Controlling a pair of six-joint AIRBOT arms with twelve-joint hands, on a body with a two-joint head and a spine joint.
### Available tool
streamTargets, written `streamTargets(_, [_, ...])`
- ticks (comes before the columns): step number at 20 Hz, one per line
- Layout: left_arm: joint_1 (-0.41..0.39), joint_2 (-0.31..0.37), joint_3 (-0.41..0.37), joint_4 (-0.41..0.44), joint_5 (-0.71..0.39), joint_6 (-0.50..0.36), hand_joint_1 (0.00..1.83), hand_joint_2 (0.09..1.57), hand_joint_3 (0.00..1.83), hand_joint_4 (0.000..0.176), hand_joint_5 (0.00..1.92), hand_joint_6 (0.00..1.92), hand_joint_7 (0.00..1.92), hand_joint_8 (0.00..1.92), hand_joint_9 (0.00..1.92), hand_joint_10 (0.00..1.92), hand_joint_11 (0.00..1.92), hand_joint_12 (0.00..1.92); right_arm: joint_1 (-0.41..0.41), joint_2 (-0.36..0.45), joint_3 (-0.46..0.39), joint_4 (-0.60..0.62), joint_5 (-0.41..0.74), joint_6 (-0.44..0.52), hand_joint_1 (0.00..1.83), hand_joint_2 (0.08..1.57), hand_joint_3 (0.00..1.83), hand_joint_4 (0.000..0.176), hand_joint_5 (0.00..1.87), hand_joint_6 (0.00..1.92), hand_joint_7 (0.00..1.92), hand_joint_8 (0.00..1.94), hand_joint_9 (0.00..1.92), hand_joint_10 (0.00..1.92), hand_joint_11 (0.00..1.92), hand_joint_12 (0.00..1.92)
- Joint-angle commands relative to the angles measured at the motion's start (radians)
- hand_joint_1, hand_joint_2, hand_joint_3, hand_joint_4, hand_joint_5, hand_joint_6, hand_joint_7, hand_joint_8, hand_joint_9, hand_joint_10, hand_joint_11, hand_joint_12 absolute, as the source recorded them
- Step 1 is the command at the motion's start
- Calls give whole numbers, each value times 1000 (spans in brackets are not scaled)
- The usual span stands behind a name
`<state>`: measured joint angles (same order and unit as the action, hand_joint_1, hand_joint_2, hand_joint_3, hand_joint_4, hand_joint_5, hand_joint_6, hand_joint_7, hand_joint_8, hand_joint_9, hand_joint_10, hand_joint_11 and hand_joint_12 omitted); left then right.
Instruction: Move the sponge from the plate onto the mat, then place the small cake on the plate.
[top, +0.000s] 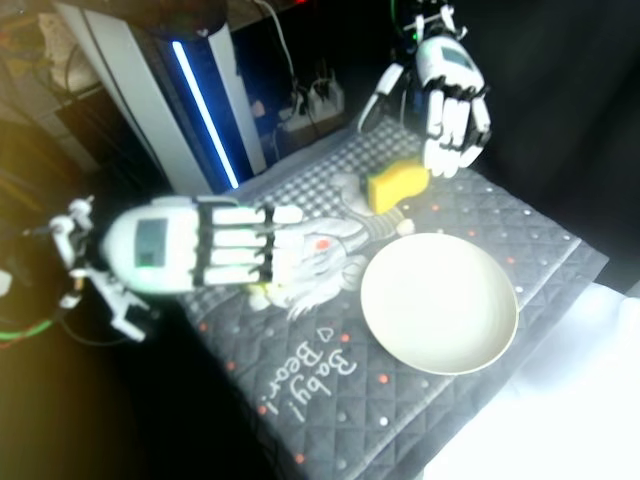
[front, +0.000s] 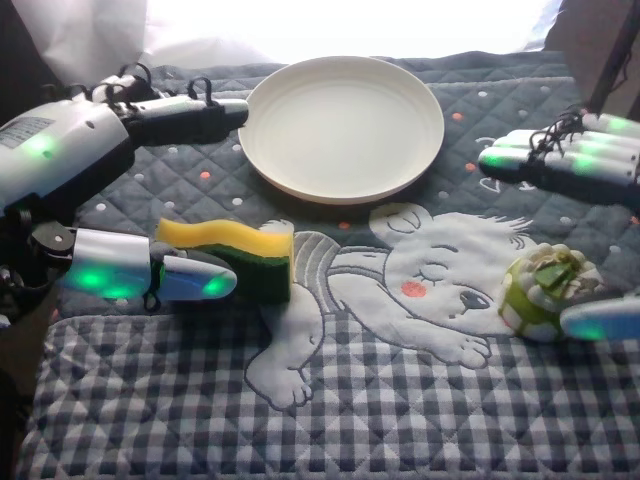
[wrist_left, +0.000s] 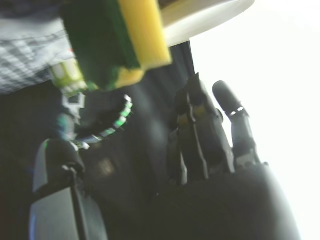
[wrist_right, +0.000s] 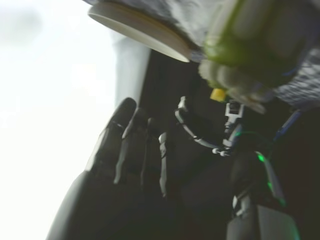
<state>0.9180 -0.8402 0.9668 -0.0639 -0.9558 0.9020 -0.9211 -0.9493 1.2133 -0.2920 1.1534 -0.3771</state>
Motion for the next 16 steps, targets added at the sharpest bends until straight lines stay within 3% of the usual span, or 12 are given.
streamTargets(1, [1, 9, -10, -8, -153, -3, 751, 838, 4, 0, 397, 17, 535, 19, 538, 22, 80, 980, 5, -2, 5, 39, 61, 5, 776, 910, 5, 121, 84, 0, 111, 1, 204, 7, 0, 951])
streamTargets(2, [8, 14, -18, -8, -170, -4, 765, 833, 1, 0, 413, 20, 544, 20, 548, 25, 95, 988, 3, -9, 11, 32, 25, 5, 808, 886, 0, 126, 112, 2, 130, 3, 224, 7, 0, 1031])
streamTargets(5, [18, 18, -27, -8, -201, -9, 819, 855, 3, 0, 413, 2, 536, 4, 542, 10, 114, 859, -11, -35, 40, 21, -44, 19, 1078, 916, 3, 87, 358, 9, 305, 15, 402, 34, 71, 1188])
streamTargets(6, [19, 18, -27, -9, -203, -10, 819, 855, 3, 0, 413, 2, 536, 4, 542, 10, 114, 859, -11, -37, 41, 18, -51, 19, 1078, 916, 3, 87, 358, 9, 305, 15, 402, 34, 71, 1188])
streamTargets(7, [21, 18, -27, -11, -207, -14, 818, 854, 1, 0, 418, 4, 539, 4, 543, 9, 121, 834, -11, -40, 42, 14, -59, 19, 1237, 947, 2, 27, 501, 9, 487, 21, 655, 85, 328, 1157])
streamTargets(8, [23, 18, -27, -14, -209, -16, 822, 851, 0, 0, 411, 0, 534, 2, 535, 5, 117, 831, -11, -43, 43, 11, -59, 19, 1286, 969, 2, 5, 571, 6, 611, 35, 804, 162, 471, 1244])
streamTargets(9, [27, 17, -28, -17, -210, -16, 801, 858, 2, 0, 401, 0, 534, 2, 542, 7, 126, 831, -10, -44, 44, 10, -59, 19, 1385, 992, 1, 0, 738, 45, 786, 146, 804, 619, 615, 1221])
streamTargets(10, [31, 17, -29, -20, -211, -16, 815, 859, 3, 0, 394, 0, 535, 2, 542, 7, 124, 828, -10, -45, 46, 10, -59, 19, 1367, 1108, 0, 0, 890, 25, 890, 921, 780, 1004, 715, 1306])
streamTargets(11, [36, 16, -31, -23, -212, -16, 813, 862, 4, 0, 381, 0, 525, 0, 529, 1, 116, 821, -2, -45, 51, 8, -59, 19, 1274, 1140, 25, 0, 945, 601, 849, 1336, 791, 1249, 785, 1414])
streamTargets(12, [39, 16, -32, -25, -212, -16, 846, 872, 7, 0, 385, 3, 518, 0, 516, 0, 101, 818, 11, -43, 54, 4, -59, 19, 1221, 1221, 1, 0, 899, 850, 691, 1618, 683, 1591, 687, 1777])
streamTargets(14, [47, 16, -33, -32, -213, -18, 849, 863, 2, 0, 399, 7, 518, 0, 517, 1, 108, 824, 59, -34, 65, -7, -54, 19, 1320, 1253, 2, 0, 834, 1097, 581, 1542, 635, 1622, 459, 1668])
streamTargets(16, [54, 15, -33, -37, -215, -19, 805, 892, 2, 0, 396, 2, 511, 1, 519, 1, 68, 929, 127, -33, 81, -14, -50, 5, 1337, 1212, 0, 0, 881, 1120, 674, 1351, 706, 1486, 485, 1582])
